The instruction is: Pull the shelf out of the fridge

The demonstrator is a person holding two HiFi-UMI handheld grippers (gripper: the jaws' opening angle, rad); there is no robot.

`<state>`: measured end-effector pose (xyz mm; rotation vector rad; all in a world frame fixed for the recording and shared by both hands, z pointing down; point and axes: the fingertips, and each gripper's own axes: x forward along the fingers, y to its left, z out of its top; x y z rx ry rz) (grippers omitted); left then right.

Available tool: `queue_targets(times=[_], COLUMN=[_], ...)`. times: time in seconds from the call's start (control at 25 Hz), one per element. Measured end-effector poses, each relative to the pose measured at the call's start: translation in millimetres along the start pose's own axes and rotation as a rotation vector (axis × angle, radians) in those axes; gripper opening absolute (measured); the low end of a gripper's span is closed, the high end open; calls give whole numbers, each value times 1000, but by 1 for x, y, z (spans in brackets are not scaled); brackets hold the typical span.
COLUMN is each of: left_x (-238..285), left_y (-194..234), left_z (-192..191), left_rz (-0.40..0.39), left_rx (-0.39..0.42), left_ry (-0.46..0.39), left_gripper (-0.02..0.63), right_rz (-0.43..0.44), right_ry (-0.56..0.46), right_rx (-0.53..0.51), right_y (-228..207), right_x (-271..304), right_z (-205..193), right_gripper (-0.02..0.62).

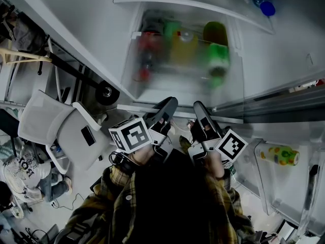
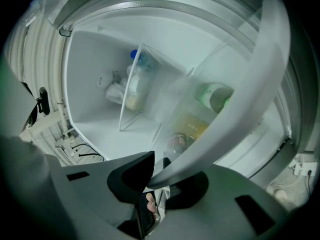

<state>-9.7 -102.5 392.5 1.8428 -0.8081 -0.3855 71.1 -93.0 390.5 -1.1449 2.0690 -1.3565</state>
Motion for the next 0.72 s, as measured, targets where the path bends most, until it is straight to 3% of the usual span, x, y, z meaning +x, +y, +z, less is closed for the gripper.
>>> queue_targets(times=[0.72], left_x=[-1], left_y=[5], left_z=[-3], left_rz=[7], left_rx=[-12], left_ry=[6], left_gripper=[67], right_rz=[-2], right_ry=[-4], right_rx=[6], right_y=[-1], right_x=[0], right_z=[-1], right_gripper=[71])
